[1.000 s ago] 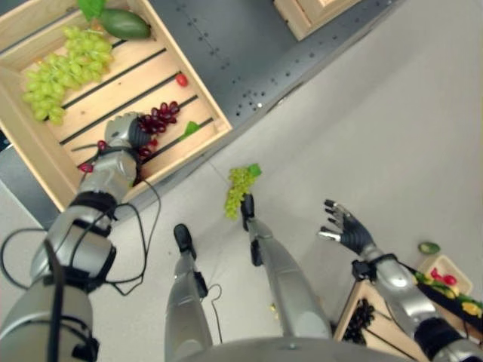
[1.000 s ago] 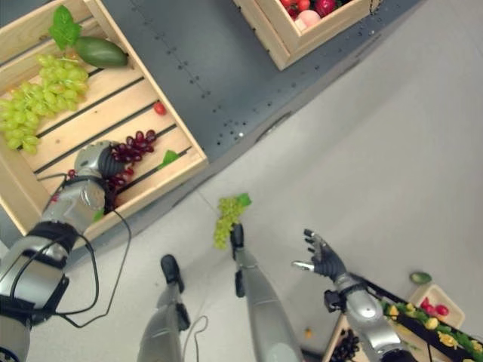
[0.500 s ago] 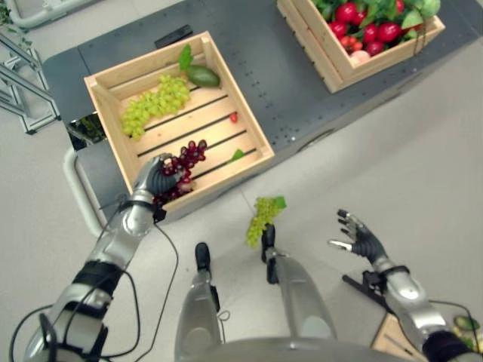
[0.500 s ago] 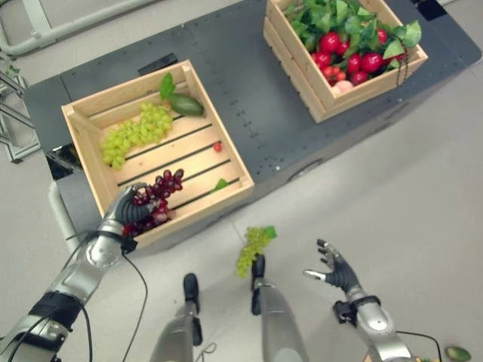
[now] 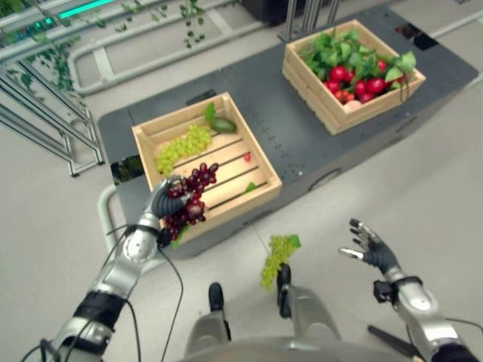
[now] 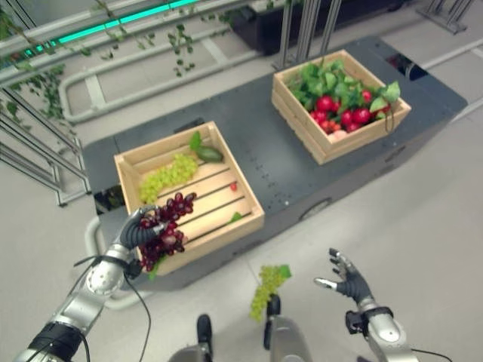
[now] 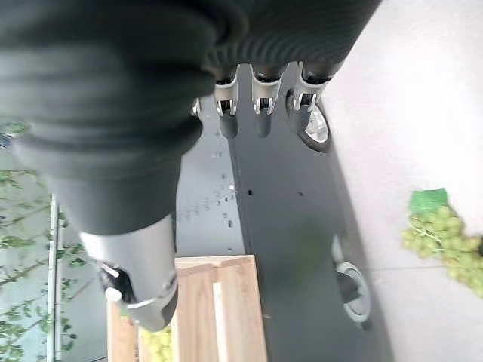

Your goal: Pick up the fruits from the basket on one side to the basket on the other side

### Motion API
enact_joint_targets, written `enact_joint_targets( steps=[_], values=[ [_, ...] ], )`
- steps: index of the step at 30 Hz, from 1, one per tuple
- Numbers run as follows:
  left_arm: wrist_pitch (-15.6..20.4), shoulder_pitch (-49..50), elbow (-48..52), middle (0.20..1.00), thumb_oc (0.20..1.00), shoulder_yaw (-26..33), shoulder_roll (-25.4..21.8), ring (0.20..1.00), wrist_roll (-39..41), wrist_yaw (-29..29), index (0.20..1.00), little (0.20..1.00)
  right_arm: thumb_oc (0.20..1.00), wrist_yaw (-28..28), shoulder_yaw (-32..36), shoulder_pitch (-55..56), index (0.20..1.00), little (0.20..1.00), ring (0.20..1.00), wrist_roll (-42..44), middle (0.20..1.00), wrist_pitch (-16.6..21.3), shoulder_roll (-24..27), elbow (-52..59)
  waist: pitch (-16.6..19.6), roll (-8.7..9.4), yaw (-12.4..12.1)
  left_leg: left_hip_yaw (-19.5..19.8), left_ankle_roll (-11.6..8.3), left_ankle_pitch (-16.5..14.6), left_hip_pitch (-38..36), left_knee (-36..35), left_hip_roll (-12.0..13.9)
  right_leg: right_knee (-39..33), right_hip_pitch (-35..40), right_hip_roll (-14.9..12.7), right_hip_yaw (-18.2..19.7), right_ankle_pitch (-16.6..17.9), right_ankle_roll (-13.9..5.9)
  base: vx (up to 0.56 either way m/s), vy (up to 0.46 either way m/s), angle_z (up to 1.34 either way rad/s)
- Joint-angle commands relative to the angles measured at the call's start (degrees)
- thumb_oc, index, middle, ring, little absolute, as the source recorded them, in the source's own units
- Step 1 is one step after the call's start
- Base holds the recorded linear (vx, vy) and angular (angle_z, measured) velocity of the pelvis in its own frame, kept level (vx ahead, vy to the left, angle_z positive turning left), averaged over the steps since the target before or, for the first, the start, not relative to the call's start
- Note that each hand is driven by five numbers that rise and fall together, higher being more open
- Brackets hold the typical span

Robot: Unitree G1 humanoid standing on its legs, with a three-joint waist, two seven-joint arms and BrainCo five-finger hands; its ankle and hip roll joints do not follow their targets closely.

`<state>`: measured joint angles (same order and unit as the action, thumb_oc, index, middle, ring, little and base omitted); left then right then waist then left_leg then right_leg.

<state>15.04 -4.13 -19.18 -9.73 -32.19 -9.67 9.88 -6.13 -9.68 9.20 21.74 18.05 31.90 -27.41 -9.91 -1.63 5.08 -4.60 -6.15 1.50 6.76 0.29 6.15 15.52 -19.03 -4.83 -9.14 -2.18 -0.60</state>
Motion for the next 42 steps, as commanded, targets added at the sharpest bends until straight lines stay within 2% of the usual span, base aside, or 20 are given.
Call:
enact_joint_targets(
  steps=[1, 5, 9, 11, 15, 18, 20, 22, 23, 24, 29, 33, 38, 39, 41, 42],
  values=[
    [4.37, 0.73, 3.51, 0.2, 0.2, 4.51, -0.57, 0.2, 4.33, -0.29, 0.2, 0.2, 1.0, -1.09, 1.45, 2.06, 1.0, 1.0, 1.0, -0.6, 1.0, 1.36, -1.04, 2.95, 4.42, 3.33, -0.12, -1.39, 2.22, -4.27, -1.48, 3.73, -3.29, -6.71, 7.37, -0.01, 1.69, 1.02, -5.69, 0.05, -0.001, 0.0],
    [5.4, 2.38, 4.32, 0.2, 0.2, 5.19, 0.39, 0.2, 7.61, -1.98, 0.2, 0.2, 1.0, -1.71, 2.68, 1.74, 1.0, 1.0, 1.0, -0.15, 1.0, 1.38, -0.26, 4.8, 5.95, 3.32, -0.46, -1.44, 2.38, -3.91, -3.54, 1.86, -3.46, -8.18, 9.45, 0.03, 1.35, 1.16, -6.0, 0.05, 0.003, 0.01],
    [6.23, 4.63, 7.72, 0.2, 0.2, 6.1, 0.77, 0.2, 13.41, -6.77, 0.2, 0.2, 1.0, -3.38, 5.29, -0.82, 1.0, 1.0, 1.0, 1.09, 1.0, 1.03, 2.86, 7.21, 8.92, 3.54, -1.16, -1.22, 2.53, -3.32, -6.0, -0.51, -3.91, -10.42, 12.31, 0.16, 0.69, 1.45, -6.21, 0.05, -0.005, 0.03],
    [6.3, 4.91, 8.77, 0.2, 0.2, 6.31, 0.81, 0.2, 15.13, -7.99, 0.2, 0.2, 1.0, -3.83, 5.81, -1.18, 1.0, 1.0, 1.0, 1.31, 1.0, 1.04, 3.88, 7.24, 9.31, 3.54, -1.3, -1.16, 2.54, -3.21, -6.57, -0.97, -3.92, -10.93, 12.93, 0.16, 0.5, 1.58, -6.26, 0.03, -0.001, 0.04],
    [6.47, 5.64, 13.01, 0.2, 0.2, 7.43, -0.95, 0.2, 19.46, -12.33, 0.2, 0.2, 1.0, -7.25, 7.27, -3.82, 1.0, 1.0, 1.0, 4.56, 1.0, -0.16, 9.72, 8.83, 11.36, 3.75, -2.09, -0.88, 2.51, -2.88, -8.35, -2.55, -4.11, -12.48, 15.12, -0.09, -0.27, 1.92, -6.47, 0.04, 0.005, 0.13],
    [6.45, 5.34, 14.77, 0.2, 0.2, 7.78, -1.88, 0.2, 21.16, -13.54, 0.2, 0.2, 1.0, -8.52, 7.16, -5.46, 1.0, 1.0, 1.0, 6.12, 1.0, -0.61, 12.01, 9.35, 11.76, 3.77, -2.23, -0.66, 2.5, -2.73, -8.88, -3.0, -4.22, -12.95, 15.8, -0.16, -0.5, 2.18, -6.54, 0.02, 0.008, 0.16],
    [6.45, 5.34, 16.74, 0.2, 0.2, 8.17, -3.08, 0.2, 23.29, -15.44, 0.2, 0.2, 1.0, -10.82, 7.35, -6.58, 1.0, 1.0, 1.0, 7.82, 1.0, -1.38, 15.56, 10.71, 12.22, 3.8, -2.45, -0.56, 2.54, -2.63, -9.45, -3.41, -4.41, -13.27, 16.48, -0.19, -0.73, 2.32, -6.63, 0.04, 0.013, 0.11],
    [6.67, 4.86, 18.57, 0.2, 0.2, 7.96, -4.41, 0.2, 25.33, -16.75, 0.2, 0.2, 1.0, -12.35, 6.47, -9.2, 1.0, 1.0, 1.0, 9.64, 1.0, -1.75, 19.19, 10.86, 12.66, 3.87, -2.7, -0.49, 2.59, -2.61, -9.97, -3.67, -4.58, -13.49, 17.17, -0.33, -0.82, 2.44, -6.7, 0.02, 0.009, 0.03],
    [6.64, 4.89, 18.6, 0.2, 0.2, 8.04, -4.38, 0.2, 25.38, -16.8, 0.2, 0.2, 1.0, -12.4, 6.42, -9.27, 1.0, 1.0, 1.0, 9.7, 1.0, -1.77, 19.25, 10.84, 12.61, 3.83, -2.67, -0.49, 2.59, -2.61, -10.02, -3.69, -4.58, -13.51, 17.21, -0.32, -0.82, 2.44, -6.71, 0.01, 0.014, 0.04],
    [6.6, 4.34, 20.15, 0.2, 0.2, 7.81, -5.49, 0.2, 26.7, -17.87, 0.2, 0.2, 1.0, -13.98, 5.59, -10.95, 1.0, 1.0, 1.0, 11.59, 1.0, -2.39, 22.11, 12.03, 12.99, 3.89, -2.85, -0.48, 2.59, -2.65, -10.27, -3.86, -4.63, -13.65, 17.56, -0.44, -0.97, 2.48, -6.77, 0.01, 0.013, 0.04],
    [6.27, 3.08, 23.63, 0.2, 0.2, 6.47, -7.39, 0.2, 31.71, -20.67, 0.2, 0.2, 1.0, -17.68, 1.24, -16.56, 1.0, 1.0, 1.0, 17.18, 1.0, -4.11, 26.2, 14.87, 13.61, 3.94, -3.29, -0.44, 2.62, -2.72, -10.96, -3.93, -4.9, -13.94, 18.43, -0.59, -1.04, 2.69, -6.95, 0.01, 0.009, 0.05],
    [5.9, 1.75, 24.71, 0.2, 0.2, 4.76, -8.07, 0.2, 35.43, -22.12, 0.2, 0.2, 1.0, -18.25, -3.29, -21.51, 1.0, 1.0, 1.0, 20.53, 1.0, -4.76, 24.92, 16.15, 13.89, 3.77, -3.56, -0.58, 2.74, -2.91, -11.44, -3.91, -4.94, -14.12, 18.95, -0.65, -0.95, 2.73, -7.02, 0.0, 0.0, 0.0],
    [5.62, -2.37, 25.84, 0.2, 0.2, 2.47, -10.47, 0.2, 36.99, -22.53, 0.2, 0.2, 1.0, -17.68, -9.72, -27.22, 1.0, 1.0, 1.0, 25.67, 1.0, -6.16, 16.02, 17.36, 14.39, 3.48, -4.14, -0.55, 2.98, -3.17, -12.26, -3.77, -5.03, -14.26, 19.96, -0.83, -0.93, 2.58, -6.92, 0.0, 0.0, 0.0],
    [5.62, -2.38, 25.81, 0.2, 0.2, 2.51, -10.52, 0.2, 36.99, -22.52, 0.2, 0.2, 1.0, -17.68, -9.79, -27.34, 1.0, 1.0, 1.0, 25.68, 1.0, -6.15, 15.95, 17.29, 14.34, 3.52, -4.08, -0.55, 2.98, -3.18, -12.29, -3.77, -5.03, -14.27, 20.0, -0.83, -0.94, 2.57, -6.92, 0.01, 0.004, 0.05],
    [5.51, -4.89, 26.42, 0.2, 0.2, 1.42, -11.31, 0.2, 36.88, -22.15, 0.2, 0.2, 1.0, -18.37, -12.8, -29.12, 1.0, 1.0, 1.0, 27.87, 1.0, -7.06, 11.57, 18.04, 14.66, 3.34, -4.32, -0.39, 3.05, -3.22, -12.58, -3.83, -5.09, -14.42, 20.5, -0.82, -1.06, 2.41, -6.85, 0.01, 0.003, 0.05],
    [5.51, -4.9, 26.4, 0.2, 0.2, 1.45, -11.36, 0.2, 36.89, -22.14, 0.2, 0.2, 1.0, -18.38, -12.85, -29.21, 1.0, 1.0, 1.0, 27.89, 1.0, -7.04, 11.52, 17.97, 14.62, 3.36, -4.27, -0.38, 3.04, -3.23, -12.61, -3.83, -5.09, -14.43, 20.53, -0.82, -1.07, 2.4, -6.85, 0.01, -0.002, 0.05]
  ],
)
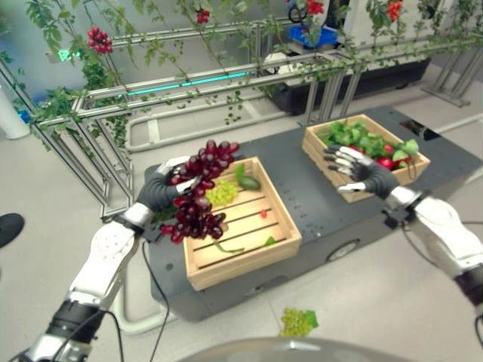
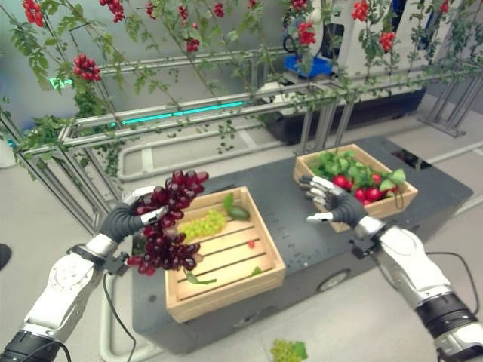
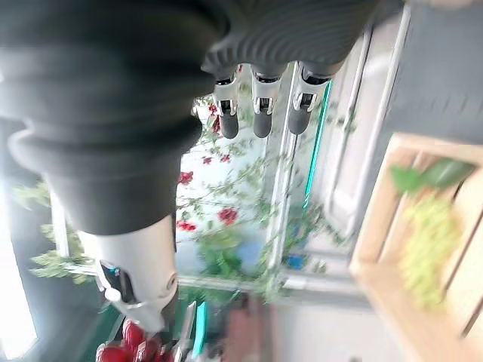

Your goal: Pick up the fruits from the basket on one side to the basket on the other side

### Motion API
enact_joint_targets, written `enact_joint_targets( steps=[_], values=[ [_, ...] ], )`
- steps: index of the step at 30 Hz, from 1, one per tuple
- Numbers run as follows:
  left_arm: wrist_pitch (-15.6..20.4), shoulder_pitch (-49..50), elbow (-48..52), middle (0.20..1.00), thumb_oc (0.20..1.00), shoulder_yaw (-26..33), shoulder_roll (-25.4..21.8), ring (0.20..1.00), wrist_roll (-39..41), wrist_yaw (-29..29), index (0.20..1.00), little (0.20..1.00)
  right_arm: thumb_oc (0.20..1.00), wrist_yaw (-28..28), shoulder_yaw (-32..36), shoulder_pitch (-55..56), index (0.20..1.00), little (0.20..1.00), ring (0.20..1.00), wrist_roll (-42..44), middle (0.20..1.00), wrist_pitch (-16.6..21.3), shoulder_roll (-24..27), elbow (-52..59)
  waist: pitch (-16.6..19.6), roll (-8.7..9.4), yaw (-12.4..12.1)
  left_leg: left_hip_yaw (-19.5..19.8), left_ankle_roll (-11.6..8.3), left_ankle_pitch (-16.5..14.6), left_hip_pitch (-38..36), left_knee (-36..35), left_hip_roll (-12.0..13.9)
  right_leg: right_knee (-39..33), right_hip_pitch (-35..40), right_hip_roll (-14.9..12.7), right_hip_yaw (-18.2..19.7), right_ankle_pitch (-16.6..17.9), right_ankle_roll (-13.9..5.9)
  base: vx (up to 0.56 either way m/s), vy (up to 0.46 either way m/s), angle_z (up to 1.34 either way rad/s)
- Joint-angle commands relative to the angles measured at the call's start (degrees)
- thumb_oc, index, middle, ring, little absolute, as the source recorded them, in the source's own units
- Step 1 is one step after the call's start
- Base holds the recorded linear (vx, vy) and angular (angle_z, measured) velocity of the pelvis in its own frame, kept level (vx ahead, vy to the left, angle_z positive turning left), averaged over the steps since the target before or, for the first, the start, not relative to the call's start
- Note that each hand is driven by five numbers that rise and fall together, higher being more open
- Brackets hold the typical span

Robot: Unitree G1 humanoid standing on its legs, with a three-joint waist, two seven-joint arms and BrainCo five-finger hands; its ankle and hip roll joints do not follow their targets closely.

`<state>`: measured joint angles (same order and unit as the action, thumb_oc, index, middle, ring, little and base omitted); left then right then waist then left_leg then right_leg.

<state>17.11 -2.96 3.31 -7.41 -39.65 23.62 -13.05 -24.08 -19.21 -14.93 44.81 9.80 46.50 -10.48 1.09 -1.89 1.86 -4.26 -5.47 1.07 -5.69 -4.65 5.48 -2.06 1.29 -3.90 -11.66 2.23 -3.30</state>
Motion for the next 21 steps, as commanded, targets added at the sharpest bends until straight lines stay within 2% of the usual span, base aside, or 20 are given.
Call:
enact_joint_targets(
  steps=[1, 3, 7, 9, 10, 12, 13, 16, 21],
  values=[
    [3.4, -6.64, 4.23, 0.2, 0.2, -1.13, -4.19, 0.2, 3.47, 0.85, 0.2, 0.2, 1.0, -0.73, -4.28, -5.58, 1.0, 1.0, 1.0, 5.11, 1.0, 0.77, -4.19, 1.26, 3.73, 3.6, -1.12, -0.64, 2.39, -2.81, -0.27, 1.1, -4.41, 3.16, 0.29, -1.74, 1.42, -2.03, -4.13, 0.0, 0.0, 0.0],
    [3.43, -9.11, 4.98, 0.2, 0.2, -2.51, -4.98, 0.2, 3.79, 0.76, 0.2, 0.2, 1.0, -0.74, -7.99, -7.6, 1.0, 1.0, 1.0, 6.98, 1.0, 0.02, -8.87, 0.15, 3.9, 3.54, -1.43, -0.59, 2.41, -2.8, -0.46, 1.01, -4.42, 3.08, 0.49, -1.85, 1.36, -2.04, -4.12, 0.0, 0.0, 0.0],
    [3.52, -11.33, 5.6, 0.2, 0.2, -3.73, -5.27, 0.2, 4.26, 0.64, 0.2, 0.2, 1.0, -1.4, -10.37, -8.26, 1.0, 1.0, 1.0, 9.25, 1.0, -0.77, -12.67, -0.53, 4.08, 3.59, -1.55, -0.46, 2.43, -2.84, -0.59, 1.02, -4.4, 3.03, 0.6, -1.93, 1.38, -2.09, -4.08, 0.0, 0.002, 0.01],
    [3.66, -13.35, 5.77, 0.2, 0.2, -5.06, -5.19, 0.2, 3.92, 0.58, 0.2, 0.2, 1.0, -2.02, -11.52, -7.42, 1.0, 1.0, 1.0, 11.45, 1.0, -1.29, -17.05, -1.78, 4.33, 3.53, -1.7, -0.38, 2.49, -2.84, -0.65, 1.01, -4.47, 2.87, 0.75, -1.94, 1.44, -2.07, -4.12, -0.01, 0.005, 0.09],
    [3.67, -13.36, 5.77, 0.2, 0.2, -5.06, -5.19, 0.2, 3.92, 0.58, 0.2, 0.2, 1.0, -2.02, -11.51, -7.42, 1.0, 1.0, 1.0, 11.45, 1.0, -1.29, -17.05, -1.78, 4.33, 3.53, -1.7, -0.38, 2.49, -2.84, -0.65, 1.01, -4.47, 2.87, 0.75, -1.94, 1.44, -2.07, -4.12, 0.0, 0.005, 0.07],
    [3.99, -16.15, 5.65, 0.2, 0.2, -6.45, -4.88, 0.2, 3.28, 0.87, 0.2, 0.2, 1.0, -2.67, -12.82, -5.53, 1.0, 1.0, 1.0, 14.96, 1.0, -2.34, -22.38, -3.53, 4.41, 3.42, -1.81, -0.25, 2.57, -2.87, -0.56, 1.17, -4.53, 3.04, 0.76, -2.04, 1.45, -2.12, -4.11, 0.0, 0.0, 0.0],
    [4.02, -16.23, 5.6, 0.2, 0.2, -6.54, -4.91, 0.2, 3.28, 0.89, 0.2, 0.2, 1.0, -2.7, -12.78, -5.53, 1.0, 1.0, 1.0, 14.97, 1.0, -2.33, -22.42, -3.57, 4.4, 3.47, -1.84, -0.25, 2.57, -2.87, -0.56, 1.18, -4.54, 3.04, 0.76, -2.05, 1.44, -2.13, -4.11, 0.0, 0.0, 0.0],
    [4.23, -18.66, 4.87, 0.2, 0.2, -7.98, -4.19, 0.2, 1.99, 1.04, 0.2, 0.2, 1.0, -4.04, -14.69, -2.5, 1.0, 1.0, 1.0, 18.21, 1.0, -3.35, -26.84, -3.74, 4.51, 3.34, -1.76, -0.13, 2.6, -2.91, -0.67, 1.22, -4.64, 3.07, 1.04, -2.05, 1.43, -2.27, -4.13, 0.0, 0.0, 0.0],
    [4.44, -21.01, 4.25, 0.2, 0.2, -9.92, -4.1, 0.2, -0.39, 0.83, 0.2, 0.2, 1.0, -5.86, -16.68, -0.2, 1.0, 1.0, 1.0, 19.89, 1.0, -3.63, -29.34, -1.61, 4.67, 3.12, -1.46, -0.19, 2.65, -3.12, -0.8, 1.36, -4.72, 3.24, 1.08, -2.1, 1.42, -2.39, -4.18, 0.0, 0.0, 0.0]
  ],
)
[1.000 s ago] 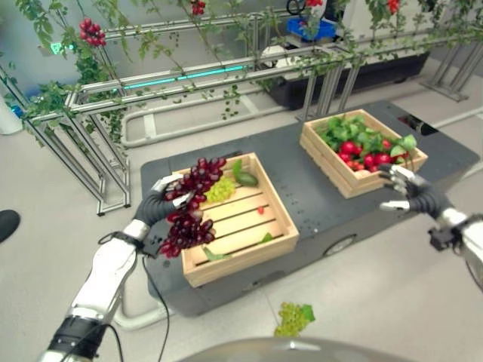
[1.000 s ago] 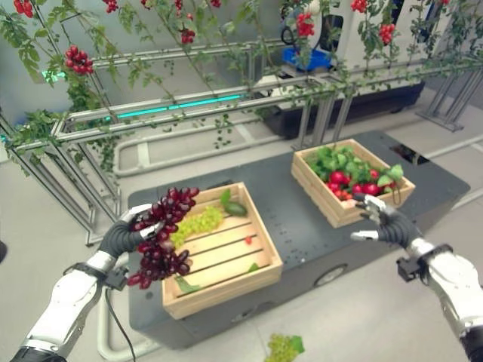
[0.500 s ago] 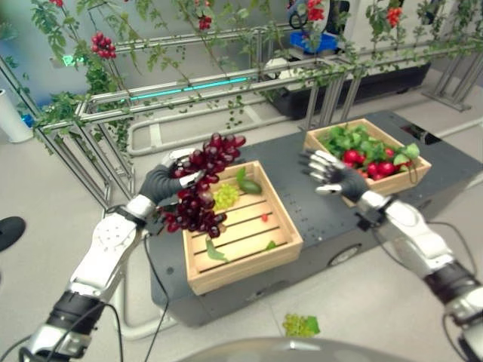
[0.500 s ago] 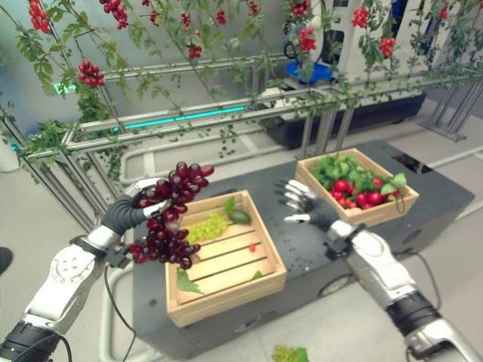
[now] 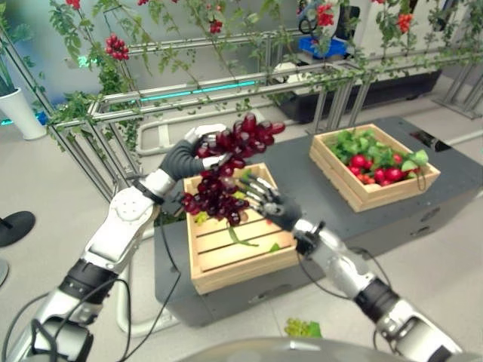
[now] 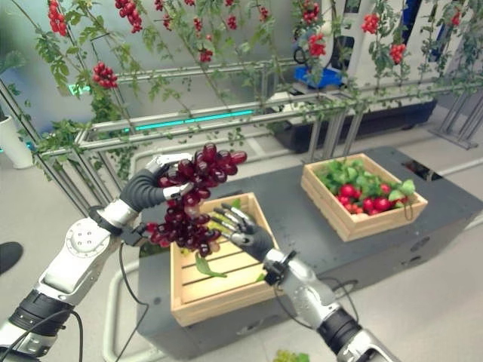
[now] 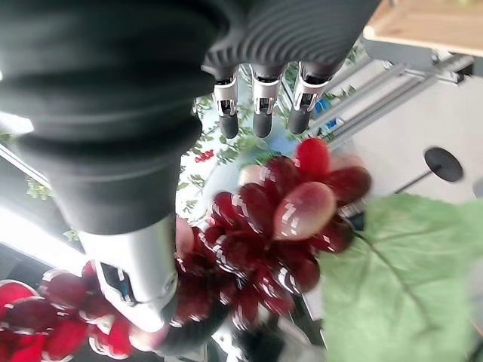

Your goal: Pick up the fruits from the basket on one side to the basket on the other side

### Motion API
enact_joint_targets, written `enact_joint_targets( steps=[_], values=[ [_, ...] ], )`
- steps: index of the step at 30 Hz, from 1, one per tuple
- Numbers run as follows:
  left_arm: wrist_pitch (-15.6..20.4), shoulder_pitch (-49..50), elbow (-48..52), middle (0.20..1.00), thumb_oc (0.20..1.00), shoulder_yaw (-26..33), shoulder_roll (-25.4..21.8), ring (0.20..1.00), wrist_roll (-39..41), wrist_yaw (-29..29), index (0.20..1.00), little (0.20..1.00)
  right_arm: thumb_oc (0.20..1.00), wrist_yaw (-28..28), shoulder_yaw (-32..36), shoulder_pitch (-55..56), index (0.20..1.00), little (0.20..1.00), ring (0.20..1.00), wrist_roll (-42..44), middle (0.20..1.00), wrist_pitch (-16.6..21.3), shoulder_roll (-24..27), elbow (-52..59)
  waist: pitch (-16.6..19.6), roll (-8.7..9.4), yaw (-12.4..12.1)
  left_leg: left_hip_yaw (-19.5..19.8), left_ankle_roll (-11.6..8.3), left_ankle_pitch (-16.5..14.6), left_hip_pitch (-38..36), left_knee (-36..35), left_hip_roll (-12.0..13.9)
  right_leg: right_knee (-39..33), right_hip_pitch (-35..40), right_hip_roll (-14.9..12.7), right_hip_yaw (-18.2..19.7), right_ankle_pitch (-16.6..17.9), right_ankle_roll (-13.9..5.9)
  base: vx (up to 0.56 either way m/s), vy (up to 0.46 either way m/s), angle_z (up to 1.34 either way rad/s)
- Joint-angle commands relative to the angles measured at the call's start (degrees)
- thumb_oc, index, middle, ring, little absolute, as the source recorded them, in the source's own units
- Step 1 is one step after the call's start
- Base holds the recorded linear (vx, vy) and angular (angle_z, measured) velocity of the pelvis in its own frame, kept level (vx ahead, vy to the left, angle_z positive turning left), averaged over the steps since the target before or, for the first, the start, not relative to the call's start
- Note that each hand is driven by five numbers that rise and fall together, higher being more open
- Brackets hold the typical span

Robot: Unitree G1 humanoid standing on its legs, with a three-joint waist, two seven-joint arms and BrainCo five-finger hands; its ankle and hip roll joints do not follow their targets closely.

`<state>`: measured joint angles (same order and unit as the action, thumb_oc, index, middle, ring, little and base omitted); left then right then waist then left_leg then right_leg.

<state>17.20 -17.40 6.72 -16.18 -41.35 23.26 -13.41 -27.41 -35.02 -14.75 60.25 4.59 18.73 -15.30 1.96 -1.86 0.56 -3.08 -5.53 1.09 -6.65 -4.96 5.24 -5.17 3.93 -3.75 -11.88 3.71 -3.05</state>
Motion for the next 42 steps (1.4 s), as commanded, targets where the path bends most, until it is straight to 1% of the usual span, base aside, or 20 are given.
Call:
enact_joint_targets(
  steps=[1, 7, 9, 11, 15, 18, 25, 32, 42],
  values=[
    [4.37, -6.58, 0.82, 0.2, 0.2, -1.19, -2.39, 0.2, -0.05, 1.21, 0.2, 0.2, 1.0, -2.53, -0.86, -0.34, 1.0, 1.0, 1.0, 4.46, 1.0, 1.57, -1.56, 3.24, 3.81, 3.1, -0.17, -1.37, 2.72, -3.14, 0.15, 1.66, -4.48, 6.36, -1.56, -2.25, 1.63, -3.87, -4.44, 0.0, 0.0, 0.0],
    [4.56, -6.22, 1.17, 0.2, 0.2, -1.24, -2.12, 0.2, -1.55, 1.17, 0.2, 0.2, 1.0, -3.83, -1.97, 2.24, 1.0, 1.0, 1.0, 7.29, 1.0, 1.39, -1.06, 8.63, 3.83, 3.05, 0.28, -1.49, 2.74, -3.18, 0.04, 1.69, -4.5, 6.45, -1.53, -2.24, 1.81, -3.85, -4.49, 0.0, 0.0, 0.0],
    [4.61, -5.18, 1.54, 0.2, 0.2, -0.61, -2.31, 0.2, -1.72, 1.0, 0.2, 0.2, 1.0, -4.05, -2.05, 2.72, 1.0, 1.0, 1.0, 7.87, 1.0, 1.42, 0.46, 11.57, 3.81, 3.04, 0.45, -1.72, 2.73, -3.18, 0.0, 1.61, -4.37, 6.43, -1.65, -2.21, 1.98, -3.79, -4.52, 0.0, 0.0, 0.0],
    [4.69, -5.1, 1.59, 0.2, 0.2, -0.53, -2.39, 0.2, -2.04, 1.02, 0.2, 0.2, 1.0, -4.13, -1.84, 2.82, 1.0, 1.0, 1.0, 8.11, 1.0, 1.47, 0.9, 12.67, 3.8, 3.04, 0.51, -1.76, 2.72, -3.17, -0.06, 1.55, -4.34, 6.39, -1.68, -2.22, 2.03, -3.74, -4.55, 0.0, 0.0, 0.0],
    [4.62, -3.93, 1.99, 0.2, 0.2, 0.1, -2.75, 0.2, -2.59, 0.79, 0.2, 0.2, 1.0, -4.04, -0.45, 3.14, 1.0, 1.0, 1.0, 7.37, 1.0, 1.81, 4.07, 17.09, 3.9, 3.28, 0.73, -1.8, 2.81, -3.35, -0.43, 1.49, -4.24, 6.52, -1.51, -2.17, 2.32, -3.81, -4.56, 0.0, 0.0, 0.0],
    [4.5, -3.77, 2.33, 0.2, 0.2, -0.17, -3.34, 0.2, -2.56, 0.18, 0.2, 0.2, 1.0, -3.78, 0.33, 2.95, 1.0, 1.0, 1.0, 7.35, 1.0, 2.1, 4.54, 18.05, 4.0, 3.43, 0.84, -1.85, 2.81, -3.37, -0.63, 1.41, -4.16, 6.46, -1.25, -2.1, 2.34, -3.91, -4.56, 0.0, 0.0, 0.0],
    [4.16, -3.44, 3.1, 0.2, 0.2, -0.9, -3.91, 0.2, -2.19, -0.71, 0.2, 0.2, 1.0, -3.02, 0.31, 2.39, 1.0, 1.0, 1.0, 8.28, 1.0, 2.61, 3.52, 18.46, 3.96, 3.47, 0.75, -1.82, 2.79, -3.44, -0.92, 1.39, -3.98, 6.49, -0.95, -2.02, 2.29, -4.11, -4.5, 0.0, 0.0, 0.0],
    [3.73, -4.44, 4.19, 0.2, 0.2, -3.15, -3.81, 0.2, -1.11, -2.19, 0.2, 0.2, 1.0, -2.75, -1.25, 0.88, 1.0, 1.0, 1.0, 8.3, 1.0, 2.59, 2.53, 17.73, 3.9, 3.39, 0.81, -1.73, 2.7, -3.42, -1.13, 1.33, -3.83, 6.5, -0.82, -1.93, 2.31, -4.22, -4.38, 0.0, 0.0, 0.0],
    [3.39, -6.19, 5.5, 0.2, 0.2, -4.68, -2.93, 0.2, 2.36, -3.39, 0.2, 0.2, 1.0, -2.16, 1.98, 1.79, 1.0, 1.0, 1.0, 6.27, 1.0, 4.08, 4.55, 15.07, 4.09, 3.35, 1.26, -1.42, 2.75, -3.5, -1.37, 1.3, -3.85, 6.49, -0.42, -2.0, 2.06, -4.34, -4.45, 0.0, 0.0, 0.0]
  ],
)
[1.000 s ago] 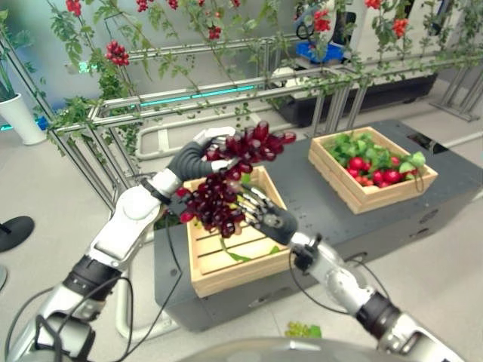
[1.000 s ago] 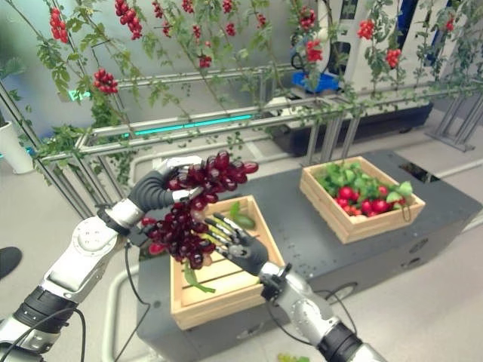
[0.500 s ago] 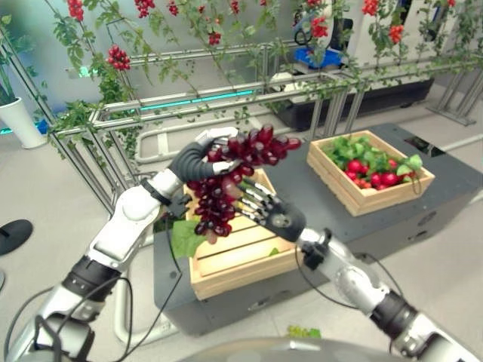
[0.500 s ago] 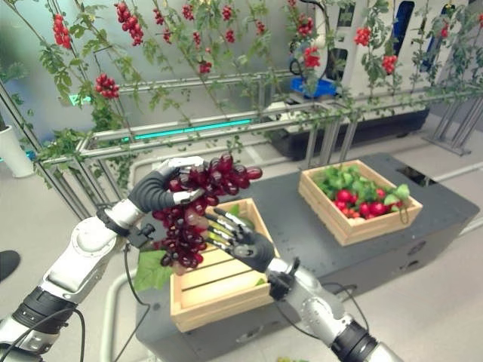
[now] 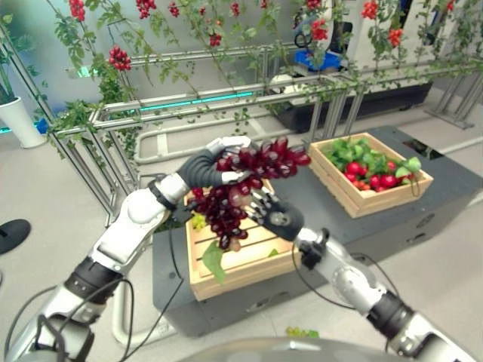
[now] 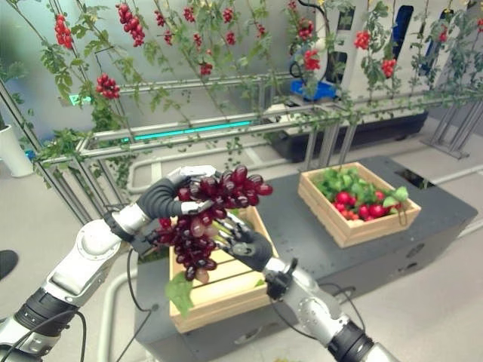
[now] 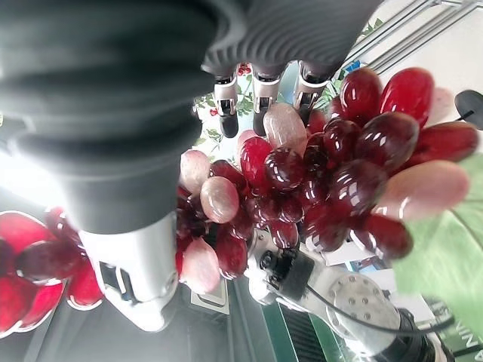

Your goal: Pick up the fruits from the basket on one side to the basket on the other side

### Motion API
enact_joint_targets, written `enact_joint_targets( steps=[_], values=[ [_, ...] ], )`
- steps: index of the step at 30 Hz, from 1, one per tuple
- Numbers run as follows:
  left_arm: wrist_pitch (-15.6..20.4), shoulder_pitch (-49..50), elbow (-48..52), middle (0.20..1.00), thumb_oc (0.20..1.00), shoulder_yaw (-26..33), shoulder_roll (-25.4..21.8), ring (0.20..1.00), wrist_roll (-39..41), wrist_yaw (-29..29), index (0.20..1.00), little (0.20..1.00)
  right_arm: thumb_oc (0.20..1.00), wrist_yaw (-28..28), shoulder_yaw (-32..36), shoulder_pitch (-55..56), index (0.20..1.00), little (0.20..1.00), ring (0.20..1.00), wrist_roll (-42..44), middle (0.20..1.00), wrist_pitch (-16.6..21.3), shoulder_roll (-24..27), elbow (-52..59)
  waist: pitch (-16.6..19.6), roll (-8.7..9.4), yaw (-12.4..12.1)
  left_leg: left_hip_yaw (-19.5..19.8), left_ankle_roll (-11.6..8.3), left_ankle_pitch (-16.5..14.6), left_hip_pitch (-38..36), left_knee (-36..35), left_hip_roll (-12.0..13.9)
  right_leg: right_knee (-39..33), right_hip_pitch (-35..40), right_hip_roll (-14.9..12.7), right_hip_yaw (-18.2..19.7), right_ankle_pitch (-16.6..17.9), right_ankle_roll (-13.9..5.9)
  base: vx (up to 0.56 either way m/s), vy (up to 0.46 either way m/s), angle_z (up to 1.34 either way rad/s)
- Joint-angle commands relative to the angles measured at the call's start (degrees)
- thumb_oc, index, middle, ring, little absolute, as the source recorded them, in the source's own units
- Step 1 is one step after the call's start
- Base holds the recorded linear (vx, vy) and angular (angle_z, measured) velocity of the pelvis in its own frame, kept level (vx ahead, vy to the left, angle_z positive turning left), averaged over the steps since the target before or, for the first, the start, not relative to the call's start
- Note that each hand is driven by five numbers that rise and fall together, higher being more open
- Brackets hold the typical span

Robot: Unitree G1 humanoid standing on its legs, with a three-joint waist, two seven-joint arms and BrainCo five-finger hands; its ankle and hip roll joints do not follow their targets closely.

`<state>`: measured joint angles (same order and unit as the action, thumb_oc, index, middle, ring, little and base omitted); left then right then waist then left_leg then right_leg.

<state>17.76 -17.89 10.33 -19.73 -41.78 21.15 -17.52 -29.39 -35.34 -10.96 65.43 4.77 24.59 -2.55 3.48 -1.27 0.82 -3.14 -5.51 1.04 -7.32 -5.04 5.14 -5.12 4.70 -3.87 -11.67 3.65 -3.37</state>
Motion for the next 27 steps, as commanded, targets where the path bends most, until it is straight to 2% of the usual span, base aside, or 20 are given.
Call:
enact_joint_targets(
  steps=[1, 16, 27],
  values=[
    [2.73, -6.11, 1.95, 0.2, 0.2, -1.46, -2.47, 0.2, 4.66, 0.54, 0.2, 0.2, 1.0, 0.03, 2.73, -2.09, 1.0, 1.0, 1.0, 0.84, 1.0, 4.19, -1.25, 1.65, 2.6, 2.73, 1.02, -1.32, 2.73, -3.45, -0.72, 1.38, -3.74, 6.42, -1.17, -1.88, 1.85, -4.3, -4.13, 0.0, 0.0, 0.0],
    [2.02, -12.58, 1.69, 0.2, 0.2, -6.29, -0.76, 0.2, 6.25, -0.07, 0.2, 0.2, 1.0, 1.72, 2.59, -6.83, 1.0, 1.0, 1.0, 0.56, 1.0, 5.21, -5.09, -6.55, 2.7, 2.59, 0.68, -0.8, 2.79, -3.37, -0.79, 1.38, -3.67, 6.34, -0.6, -1.91, 1.41, -4.48, -4.04, 0.0, -0.001, 0.01],
    [2.09, -17.81, 0.08, 0.2, 0.2, -8.63, 2.23, 0.2, 6.1, 1.38, 0.2, 0.2, 1.0, 1.16, -0.93, -8.02, 1.0, 1.0, 1.0, -0.43, 1.0, 3.8, -5.95, -7.63, 2.71, 2.41, 0.8, -0.42, 2.98, -3.5, -0.55, 1.6, -3.81, 6.52, -0.8, -1.96, 1.47, -4.49, -4.03, 0.0, 0.0, 0.0]
  ],
)
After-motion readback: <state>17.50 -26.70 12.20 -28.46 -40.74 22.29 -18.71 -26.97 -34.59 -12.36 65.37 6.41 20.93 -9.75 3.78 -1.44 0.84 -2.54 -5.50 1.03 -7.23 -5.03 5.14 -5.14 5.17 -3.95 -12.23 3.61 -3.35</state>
